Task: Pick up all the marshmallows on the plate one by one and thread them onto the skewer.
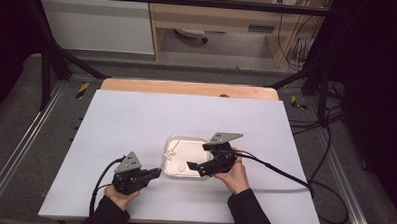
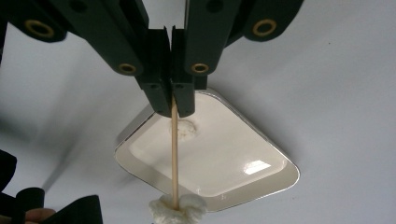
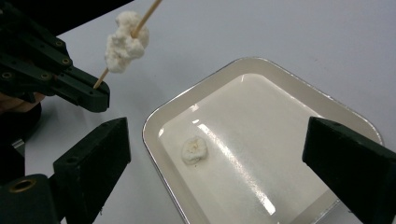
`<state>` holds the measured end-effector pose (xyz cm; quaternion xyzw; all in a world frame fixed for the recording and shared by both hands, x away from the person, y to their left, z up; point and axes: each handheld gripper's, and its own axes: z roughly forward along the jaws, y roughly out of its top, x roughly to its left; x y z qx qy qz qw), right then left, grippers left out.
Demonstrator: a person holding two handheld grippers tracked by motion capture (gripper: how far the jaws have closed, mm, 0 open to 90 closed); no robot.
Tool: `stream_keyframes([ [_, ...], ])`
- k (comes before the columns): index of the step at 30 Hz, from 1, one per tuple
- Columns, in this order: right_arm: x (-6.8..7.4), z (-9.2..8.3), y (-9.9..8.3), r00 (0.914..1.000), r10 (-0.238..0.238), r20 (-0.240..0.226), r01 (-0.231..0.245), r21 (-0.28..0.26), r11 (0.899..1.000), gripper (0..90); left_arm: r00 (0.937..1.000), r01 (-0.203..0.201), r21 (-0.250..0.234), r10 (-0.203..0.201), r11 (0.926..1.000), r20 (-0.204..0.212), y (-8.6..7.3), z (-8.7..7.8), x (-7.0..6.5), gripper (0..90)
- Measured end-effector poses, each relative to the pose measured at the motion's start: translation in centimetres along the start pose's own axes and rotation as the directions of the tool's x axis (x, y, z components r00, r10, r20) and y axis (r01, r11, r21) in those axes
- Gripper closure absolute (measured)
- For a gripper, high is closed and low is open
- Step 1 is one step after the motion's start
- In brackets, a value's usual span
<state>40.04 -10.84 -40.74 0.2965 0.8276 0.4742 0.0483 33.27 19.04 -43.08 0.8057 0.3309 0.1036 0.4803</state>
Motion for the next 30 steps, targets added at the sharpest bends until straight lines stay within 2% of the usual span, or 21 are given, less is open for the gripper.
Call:
stream_keyframes([
  [5, 0.2, 0.7, -0.2, 0.9999, -0.001, 0.011, 0.0, 0.028, 1.0, 6.0, 1.0, 0.0, -0.001, 0.0, 1.0, -0.002, 0.0, -0.1, 0.0, 88.0],
  [9, 0.6, 1.7, 0.0, 0.9978, -0.049, 0.045, 0.044, 0.094, 0.995, 4.8, 1.0, 0.004, 0.0, -0.004, 1.0, -0.003, 0.0, -0.1, 0.1, 88.1],
  [18, 1.4, 4.1, 0.6, 0.9919, -0.116, 0.05, 0.108, 0.151, 0.983, 8.9, 1.0, 0.003, -0.002, -0.003, 1.0, -0.01, 0.0, -0.1, 0.1, 88.0],
  [23, 1.3, 5.0, 0.4, 0.9912, -0.126, 0.042, 0.118, 0.152, 0.981, 18.0, 0.9999, 0.007, -0.002, -0.007, 1.0, -0.01, 0.0, -0.1, 0.2, 88.0],
  [30, 1.4, 5.9, -0.5, 0.9862, -0.163, 0.03, 0.155, 0.176, 0.972, 34.0, 0.9999, 0.008, -0.003, -0.008, 1.0, -0.011, 0.0, -0.1, 0.2, 88.0],
])
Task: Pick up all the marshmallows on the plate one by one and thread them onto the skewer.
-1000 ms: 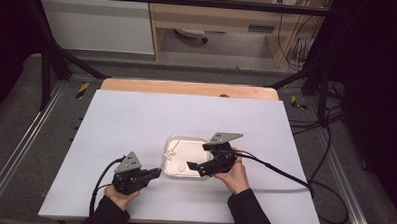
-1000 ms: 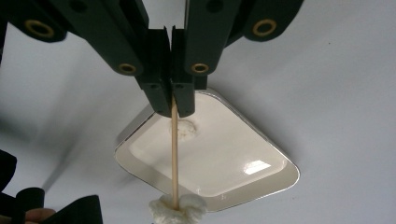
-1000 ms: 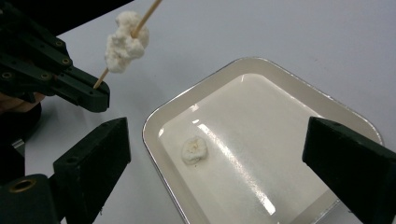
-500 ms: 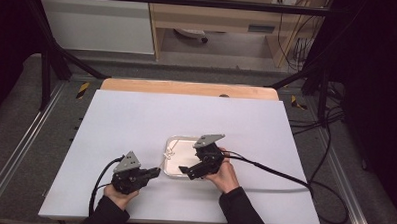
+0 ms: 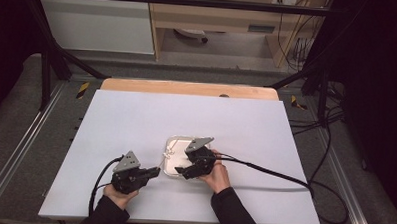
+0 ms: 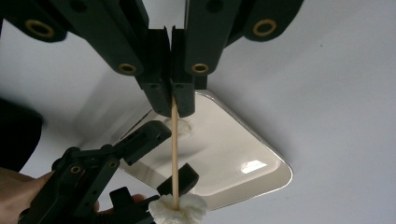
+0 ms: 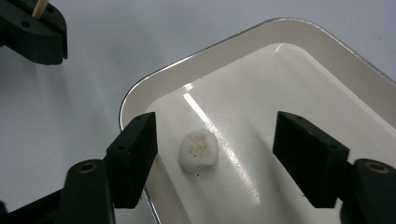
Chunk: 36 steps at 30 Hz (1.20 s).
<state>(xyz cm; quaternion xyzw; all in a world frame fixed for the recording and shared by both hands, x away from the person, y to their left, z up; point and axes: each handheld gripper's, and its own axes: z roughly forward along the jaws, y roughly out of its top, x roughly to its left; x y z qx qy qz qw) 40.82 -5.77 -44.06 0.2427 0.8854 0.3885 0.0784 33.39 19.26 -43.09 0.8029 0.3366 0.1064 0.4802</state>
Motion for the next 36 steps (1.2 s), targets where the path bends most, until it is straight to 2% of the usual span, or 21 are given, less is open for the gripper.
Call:
stream_keyframes([
  [2, 0.09, 0.1, -0.12, 0.9999, -0.012, 0.004, 0.012, 0.002, 1.0, 39.3, 1.0, -0.001, -0.001, 0.001, 1.0, 0.0, 0.02, -0.04, 0.01, 88.0],
  [5, 0.22, 0.22, -0.21, 0.9996, -0.026, -0.014, 0.026, 0.004, 1.0, 44.5, 1.0, 0.001, 0.0, -0.001, 1.0, 0.0, 0.01, -0.03, 0.05, 88.1],
  [12, 0.5, 0.63, -0.64, 0.9978, -0.064, -0.017, 0.064, 0.015, 0.998, 50.9, 1.0, 0.0, 0.002, 0.0, 1.0, 0.002, 0.01, -0.03, 0.01, 88.0],
  [22, 0.81, 0.61, -0.84, 0.9944, -0.104, -0.013, 0.104, 0.0, 0.995, 66.9, 1.0, -0.001, 0.006, 0.001, 1.0, 0.005, -0.01, 0.04, -0.01, 88.0],
  [36, 0.76, 0.23, -0.69, 0.9958, -0.091, -0.008, 0.091, 0.0, 0.996, 70.8, 1.0, -0.001, 0.005, 0.001, 1.0, 0.007, 0.01, 0.03, -0.04, 88.0],
])
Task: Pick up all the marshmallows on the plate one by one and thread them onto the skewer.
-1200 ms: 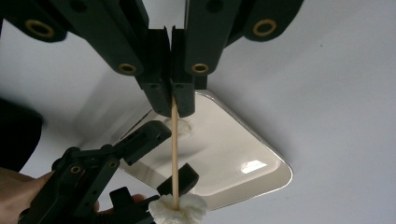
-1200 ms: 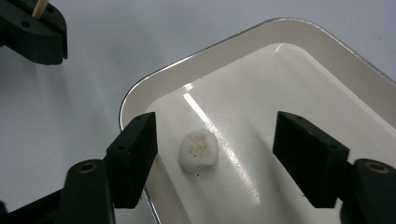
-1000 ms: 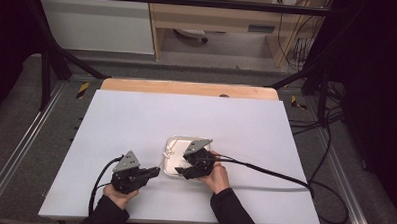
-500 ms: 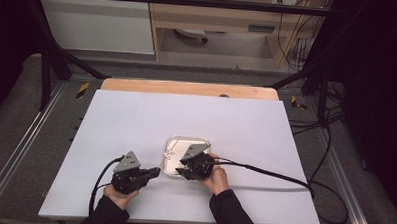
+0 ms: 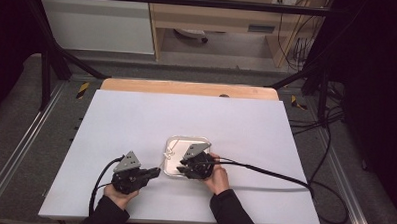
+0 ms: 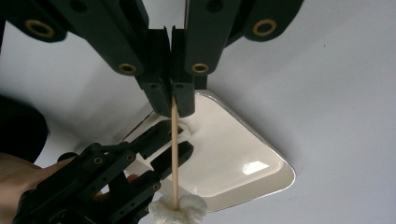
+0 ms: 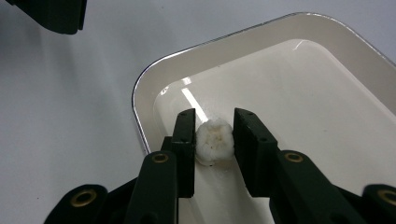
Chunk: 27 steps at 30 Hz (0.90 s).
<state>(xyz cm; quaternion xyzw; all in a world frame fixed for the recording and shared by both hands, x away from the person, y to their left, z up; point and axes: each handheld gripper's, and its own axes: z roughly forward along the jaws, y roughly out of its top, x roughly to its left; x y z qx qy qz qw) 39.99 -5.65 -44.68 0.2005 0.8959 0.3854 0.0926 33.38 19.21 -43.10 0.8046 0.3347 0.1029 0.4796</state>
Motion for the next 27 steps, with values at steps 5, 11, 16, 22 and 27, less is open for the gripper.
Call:
stream_keyframes([
  [5, -0.1, -0.6, 0.3, 0.9998, 0.021, -0.003, -0.021, -0.015, 1.0, 71.1, 1.0, -0.002, 0.0, 0.002, 1.0, 0.002, 0.0, 0.0, -0.1, 88.0],
  [11, -0.3, -1.5, 0.7, 0.9989, 0.045, -0.008, -0.046, -0.032, 0.998, 71.5, 1.0, -0.003, 0.0, 0.003, 1.0, 0.004, 0.0, 0.0, -0.1, 88.0],
  [16, -0.4, -2.2, 0.9, 0.9981, 0.061, -0.008, -0.062, -0.036, 0.997, 71.9, 1.0, -0.004, 0.001, 0.004, 1.0, 0.005, 0.0, 0.0, -0.1, 88.0],
  [22, -0.5, -2.9, 1.1, 0.9977, 0.067, -0.012, -0.067, -0.045, 0.997, 72.3, 1.0, -0.004, -0.002, 0.004, 1.0, 0.006, 0.0, 0.0, -0.2, 88.1],
  [27, -0.5, -3.3, 1.3, 0.9974, 0.071, -0.016, -0.072, -0.056, 0.996, 72.6, 1.0, -0.004, -0.003, 0.004, 1.0, 0.007, 0.0, 0.0, -0.2, 88.1],
])
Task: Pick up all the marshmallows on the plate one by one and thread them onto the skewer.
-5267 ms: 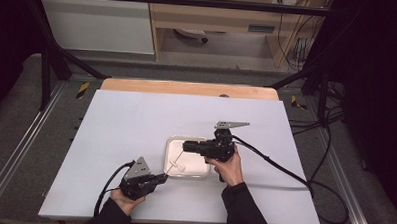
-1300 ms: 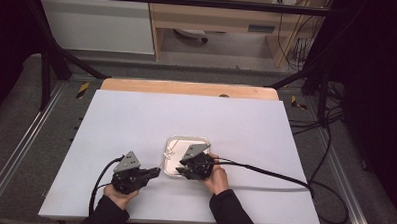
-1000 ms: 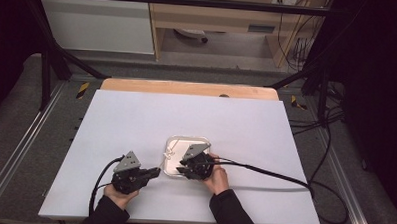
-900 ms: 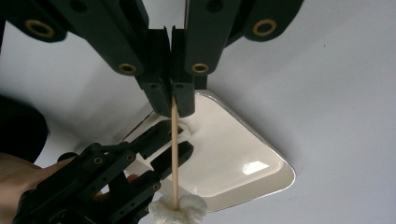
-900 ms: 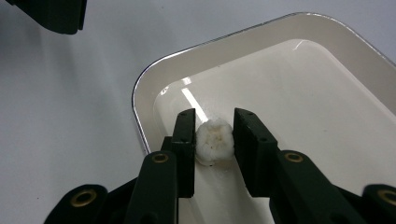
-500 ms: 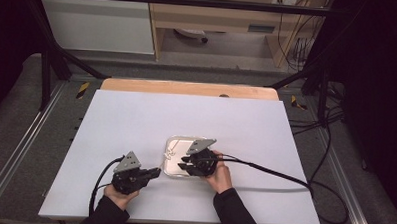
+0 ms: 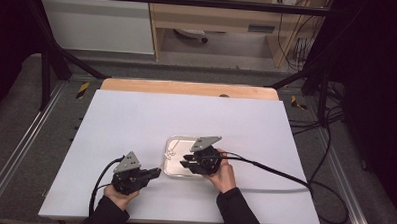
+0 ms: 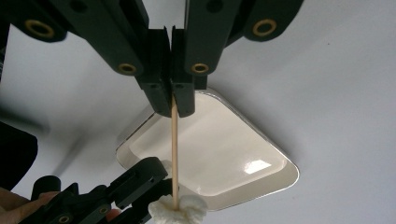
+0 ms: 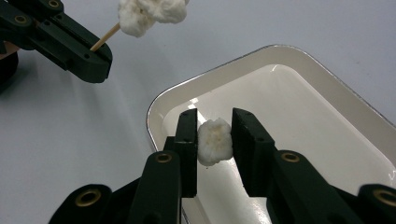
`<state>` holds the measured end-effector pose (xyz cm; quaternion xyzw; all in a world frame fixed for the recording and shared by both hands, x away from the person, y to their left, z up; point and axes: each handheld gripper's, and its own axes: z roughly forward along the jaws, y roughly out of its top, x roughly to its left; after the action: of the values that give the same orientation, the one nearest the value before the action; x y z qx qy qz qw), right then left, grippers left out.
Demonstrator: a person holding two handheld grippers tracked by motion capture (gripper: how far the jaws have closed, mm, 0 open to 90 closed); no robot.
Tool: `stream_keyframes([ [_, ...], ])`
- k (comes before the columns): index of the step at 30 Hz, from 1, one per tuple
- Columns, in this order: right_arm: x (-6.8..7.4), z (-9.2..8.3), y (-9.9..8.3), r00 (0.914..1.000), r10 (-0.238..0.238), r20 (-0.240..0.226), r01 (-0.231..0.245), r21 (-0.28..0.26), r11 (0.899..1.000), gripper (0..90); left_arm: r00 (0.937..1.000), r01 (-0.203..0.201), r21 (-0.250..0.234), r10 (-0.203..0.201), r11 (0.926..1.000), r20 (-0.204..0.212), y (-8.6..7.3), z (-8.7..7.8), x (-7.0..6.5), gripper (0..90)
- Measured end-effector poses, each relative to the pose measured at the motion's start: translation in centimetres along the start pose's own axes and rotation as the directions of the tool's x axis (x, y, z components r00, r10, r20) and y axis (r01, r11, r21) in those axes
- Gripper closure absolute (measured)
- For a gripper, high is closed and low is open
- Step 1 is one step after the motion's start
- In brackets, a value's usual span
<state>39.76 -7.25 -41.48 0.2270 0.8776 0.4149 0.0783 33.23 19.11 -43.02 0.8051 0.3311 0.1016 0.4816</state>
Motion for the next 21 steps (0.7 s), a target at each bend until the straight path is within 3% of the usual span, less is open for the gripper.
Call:
stream_keyframes([
  [5, -0.1, -0.5, 0.1, 1.0, 0.004, -0.002, -0.004, -0.011, 1.0, 72.8, 1.0, -0.002, -0.001, 0.002, 1.0, 0.002, 0.0, 0.0, 0.0, 88.0],
  [21, -1.2, -3.4, -0.2, 0.9952, 0.094, -0.028, -0.096, -0.098, 0.991, 73.5, 1.0, -0.007, 0.005, 0.007, 1.0, 0.003, 0.0, 0.1, -0.1, 88.0],
])
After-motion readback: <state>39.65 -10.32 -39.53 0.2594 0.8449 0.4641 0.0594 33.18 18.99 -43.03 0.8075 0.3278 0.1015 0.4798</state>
